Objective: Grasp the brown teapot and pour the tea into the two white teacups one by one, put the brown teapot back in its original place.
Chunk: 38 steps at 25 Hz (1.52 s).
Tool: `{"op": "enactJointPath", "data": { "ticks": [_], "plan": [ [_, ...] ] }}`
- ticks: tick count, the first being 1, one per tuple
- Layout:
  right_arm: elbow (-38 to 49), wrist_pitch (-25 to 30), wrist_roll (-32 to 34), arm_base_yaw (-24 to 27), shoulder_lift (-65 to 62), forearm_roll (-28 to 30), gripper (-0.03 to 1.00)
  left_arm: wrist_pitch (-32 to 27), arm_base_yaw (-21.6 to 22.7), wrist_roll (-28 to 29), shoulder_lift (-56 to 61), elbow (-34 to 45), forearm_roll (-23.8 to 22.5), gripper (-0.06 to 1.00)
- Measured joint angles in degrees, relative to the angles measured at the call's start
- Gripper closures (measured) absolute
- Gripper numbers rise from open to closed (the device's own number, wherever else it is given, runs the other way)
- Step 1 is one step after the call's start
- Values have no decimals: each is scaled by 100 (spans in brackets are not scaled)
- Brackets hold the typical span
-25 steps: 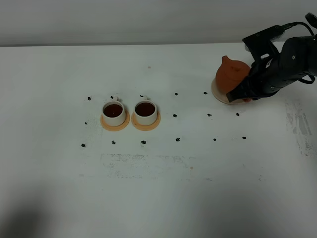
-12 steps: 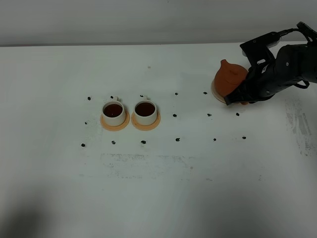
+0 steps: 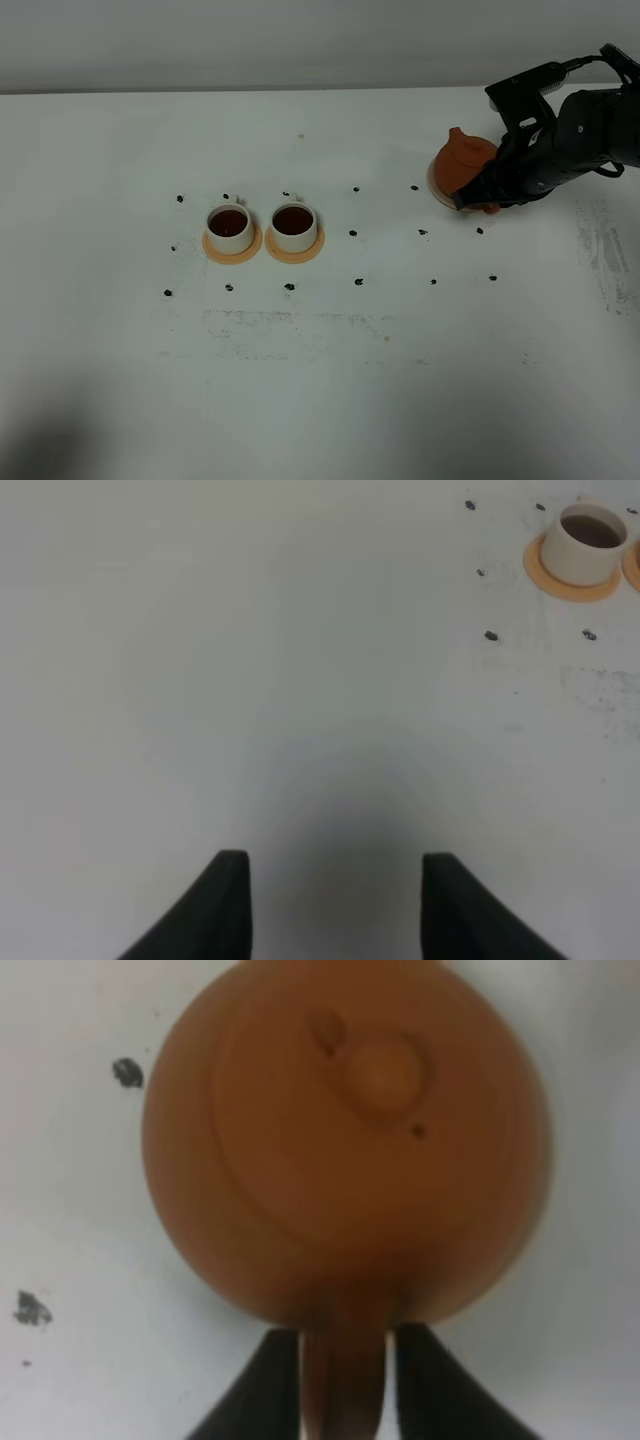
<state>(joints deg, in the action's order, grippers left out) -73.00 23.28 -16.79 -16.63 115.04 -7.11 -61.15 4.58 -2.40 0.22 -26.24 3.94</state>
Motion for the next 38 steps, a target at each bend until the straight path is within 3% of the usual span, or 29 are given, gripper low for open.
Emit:
{"op": "enactJointPath", "data": {
  "ticks": [4, 7, 13, 20, 30, 38],
  "plan": [
    [0, -48, 0, 0, 0, -3, 55, 0, 0, 0, 0, 0, 0, 52],
    [0, -33, 0, 0, -15, -3, 51, 0, 0, 0, 0, 0, 0, 52],
    [0, 192, 0, 0, -682, 33, 50, 0, 0, 0, 0, 0, -5, 52],
    [2, 682, 0, 0, -2352, 186, 50, 0, 0, 0, 0, 0, -5, 52],
    [2, 2108, 0, 0, -5008, 749, 49, 0, 0, 0, 0, 0, -5, 52],
    [7, 3833, 0, 0, -6576, 749, 49, 0, 0, 0, 0, 0, -10, 52]
  ]
}}
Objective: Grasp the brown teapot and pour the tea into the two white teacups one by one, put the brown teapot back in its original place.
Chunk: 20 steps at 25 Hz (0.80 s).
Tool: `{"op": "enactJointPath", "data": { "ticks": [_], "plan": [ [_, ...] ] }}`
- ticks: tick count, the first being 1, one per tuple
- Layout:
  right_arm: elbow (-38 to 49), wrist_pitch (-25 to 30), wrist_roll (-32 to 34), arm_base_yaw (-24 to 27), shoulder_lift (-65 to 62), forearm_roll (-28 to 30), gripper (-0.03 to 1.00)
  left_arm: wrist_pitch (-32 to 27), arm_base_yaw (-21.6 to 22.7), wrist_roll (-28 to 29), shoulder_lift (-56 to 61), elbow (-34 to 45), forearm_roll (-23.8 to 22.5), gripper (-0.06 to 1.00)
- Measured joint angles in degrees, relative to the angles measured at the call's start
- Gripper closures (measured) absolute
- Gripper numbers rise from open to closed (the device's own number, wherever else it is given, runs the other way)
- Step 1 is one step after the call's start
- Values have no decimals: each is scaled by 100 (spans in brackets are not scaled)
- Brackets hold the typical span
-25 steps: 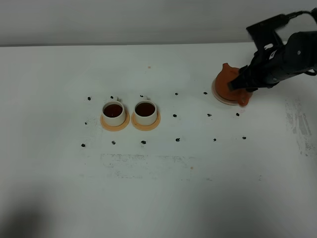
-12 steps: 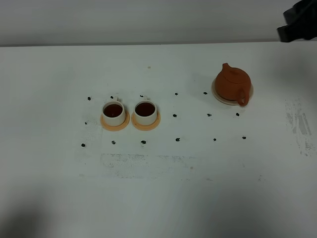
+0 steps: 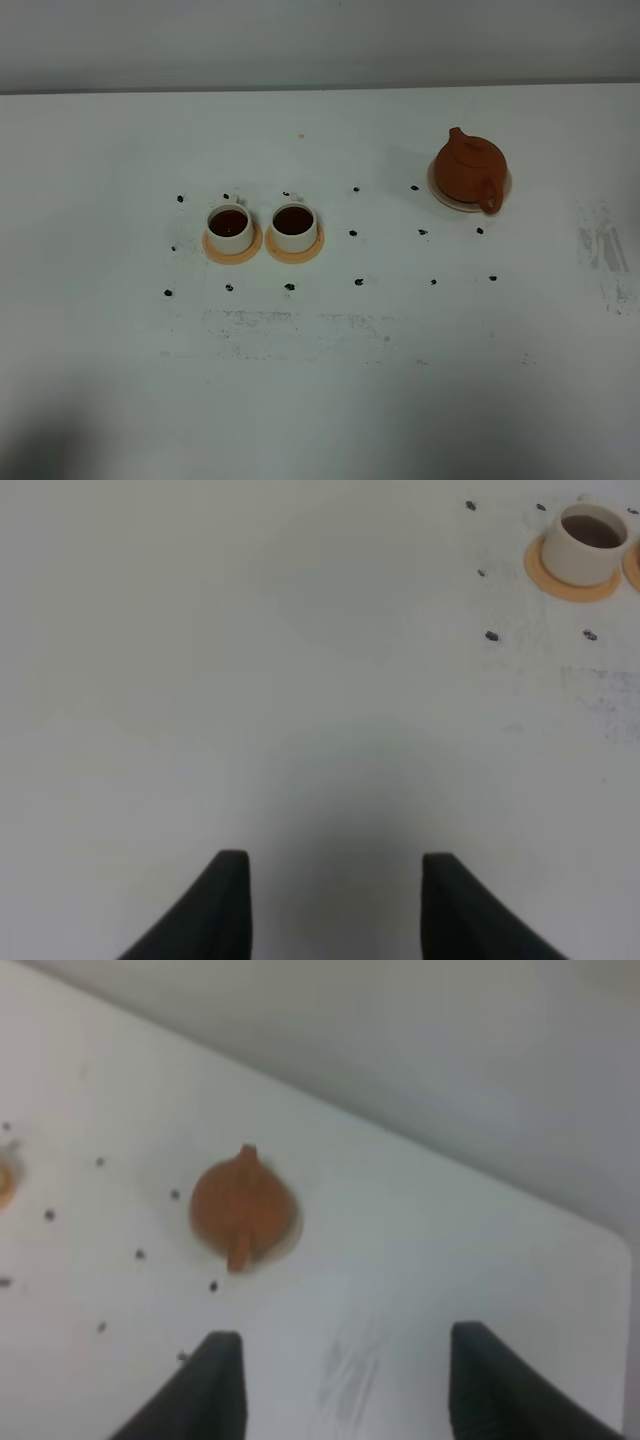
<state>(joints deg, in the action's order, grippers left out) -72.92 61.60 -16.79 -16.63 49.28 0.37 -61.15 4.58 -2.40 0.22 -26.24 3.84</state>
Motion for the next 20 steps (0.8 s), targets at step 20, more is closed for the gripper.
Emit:
{"op": "enactJointPath", "data": {
  "ticks": [20],
  "plan": [
    [3828, 364, 0, 948, -4123, -952, 49, 0, 0, 0, 0, 0, 0, 52]
  ]
}}
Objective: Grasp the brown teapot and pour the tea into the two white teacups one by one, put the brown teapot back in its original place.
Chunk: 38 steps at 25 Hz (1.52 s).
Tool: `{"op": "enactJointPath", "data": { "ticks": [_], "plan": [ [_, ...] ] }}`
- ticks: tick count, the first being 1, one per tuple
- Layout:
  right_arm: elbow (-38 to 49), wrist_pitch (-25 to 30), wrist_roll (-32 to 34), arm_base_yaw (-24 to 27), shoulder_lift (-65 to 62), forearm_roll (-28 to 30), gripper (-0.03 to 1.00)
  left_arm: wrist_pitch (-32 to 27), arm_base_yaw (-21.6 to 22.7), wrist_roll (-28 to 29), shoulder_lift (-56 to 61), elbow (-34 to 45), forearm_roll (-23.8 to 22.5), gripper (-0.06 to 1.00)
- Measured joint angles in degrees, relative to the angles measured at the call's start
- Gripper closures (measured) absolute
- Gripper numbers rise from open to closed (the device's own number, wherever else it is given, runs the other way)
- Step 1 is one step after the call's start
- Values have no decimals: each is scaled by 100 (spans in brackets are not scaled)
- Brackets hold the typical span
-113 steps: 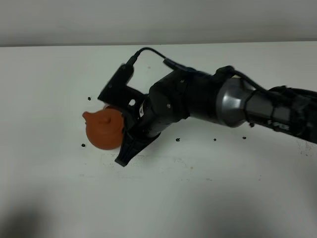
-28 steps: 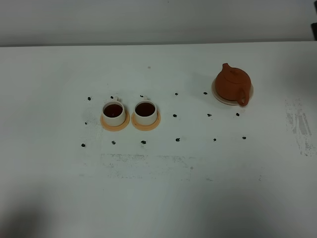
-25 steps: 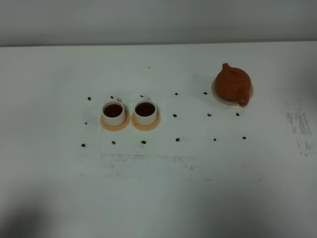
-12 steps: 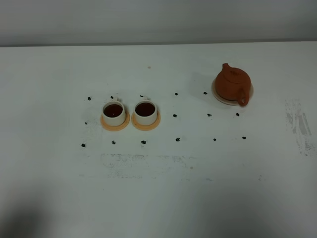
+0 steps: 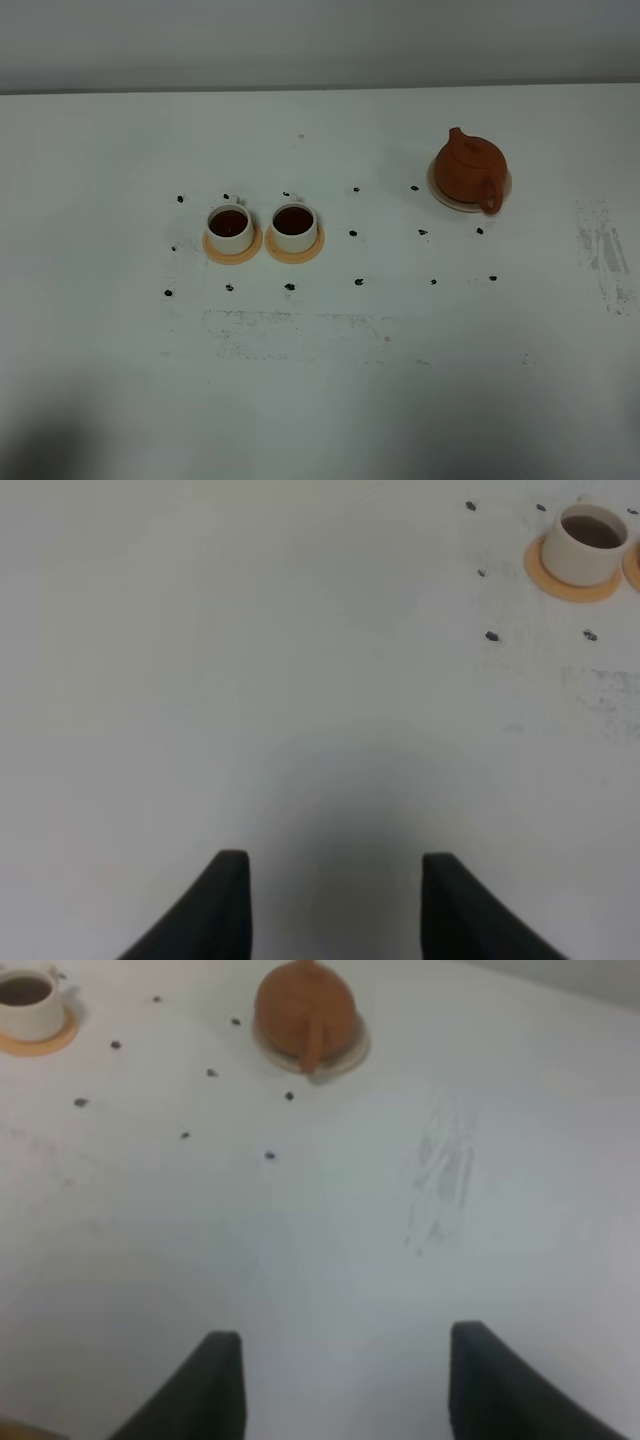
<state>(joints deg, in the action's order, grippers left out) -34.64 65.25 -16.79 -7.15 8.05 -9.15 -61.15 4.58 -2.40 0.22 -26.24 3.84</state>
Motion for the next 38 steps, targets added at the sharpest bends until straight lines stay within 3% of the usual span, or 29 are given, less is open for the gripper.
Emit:
{"op": "enactJointPath", "data": {
  "ticks": [7, 33, 38],
  "plan": [
    [581, -308, 106, 54, -400, -33, 49, 0, 0, 0, 0, 0, 0, 52],
    [618, -322, 337, 81, -840, 53, 51, 0, -6, 2, 0, 0, 0, 52],
    [618, -322, 337, 81, -840, 53, 51, 0, -360, 2, 0, 0, 0, 52]
  ]
}}
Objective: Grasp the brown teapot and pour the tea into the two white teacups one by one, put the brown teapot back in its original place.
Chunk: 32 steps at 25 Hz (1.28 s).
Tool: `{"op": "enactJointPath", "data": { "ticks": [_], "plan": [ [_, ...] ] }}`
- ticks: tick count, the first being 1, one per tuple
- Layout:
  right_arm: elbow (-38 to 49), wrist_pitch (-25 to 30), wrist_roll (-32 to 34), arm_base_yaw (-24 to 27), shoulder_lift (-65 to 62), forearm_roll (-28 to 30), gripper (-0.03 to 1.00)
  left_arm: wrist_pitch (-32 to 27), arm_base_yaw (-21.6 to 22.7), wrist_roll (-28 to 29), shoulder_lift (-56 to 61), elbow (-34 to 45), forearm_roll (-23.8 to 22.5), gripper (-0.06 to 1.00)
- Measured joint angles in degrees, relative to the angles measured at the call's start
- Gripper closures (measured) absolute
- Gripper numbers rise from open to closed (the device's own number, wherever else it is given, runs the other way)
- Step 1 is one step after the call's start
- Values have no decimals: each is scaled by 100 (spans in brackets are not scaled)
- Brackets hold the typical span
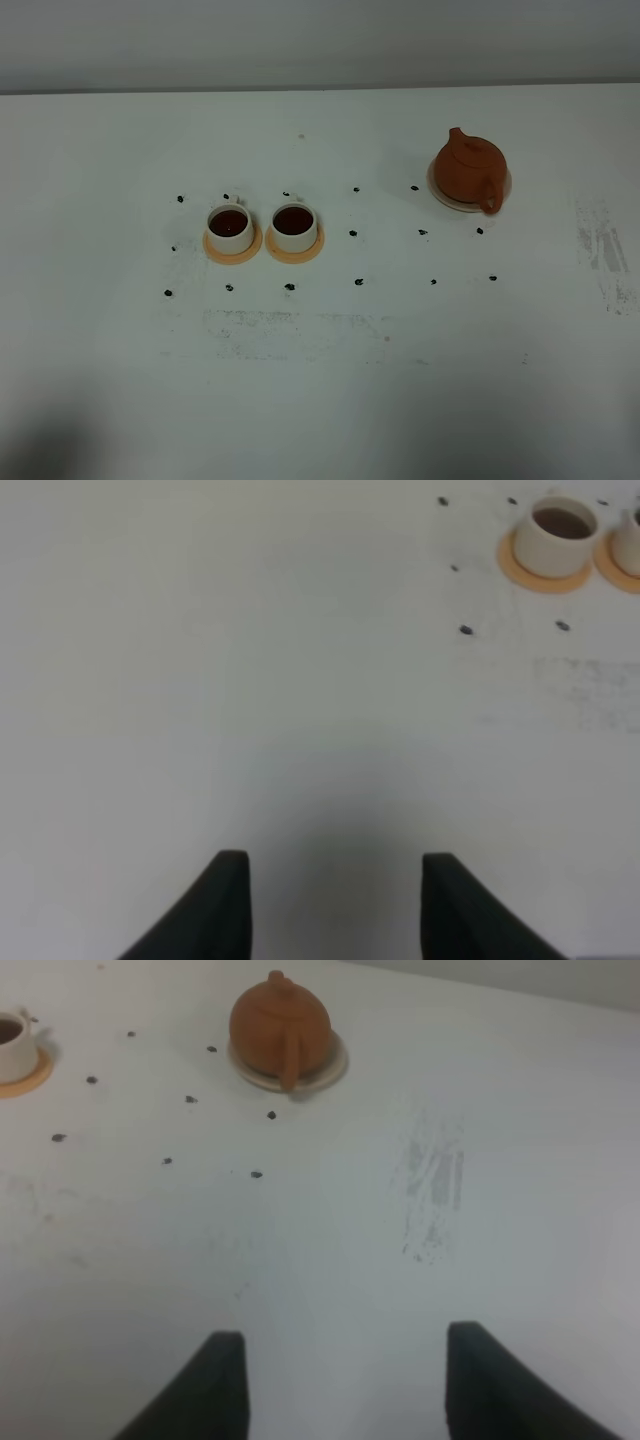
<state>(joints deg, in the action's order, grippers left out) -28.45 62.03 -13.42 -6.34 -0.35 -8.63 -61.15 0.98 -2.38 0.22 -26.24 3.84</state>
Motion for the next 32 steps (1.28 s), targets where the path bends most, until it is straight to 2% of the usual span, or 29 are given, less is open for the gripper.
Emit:
{"op": "enactJointPath", "data": {
  "ticks": [8, 32],
  "plan": [
    [0, 0, 2, 0, 0, 0, 51, 0, -140, 0, 0, 0, 0, 52],
    [0, 0, 7, 0, 0, 0, 51, 0, -140, -5, 0, 0, 0, 52]
  ]
}}
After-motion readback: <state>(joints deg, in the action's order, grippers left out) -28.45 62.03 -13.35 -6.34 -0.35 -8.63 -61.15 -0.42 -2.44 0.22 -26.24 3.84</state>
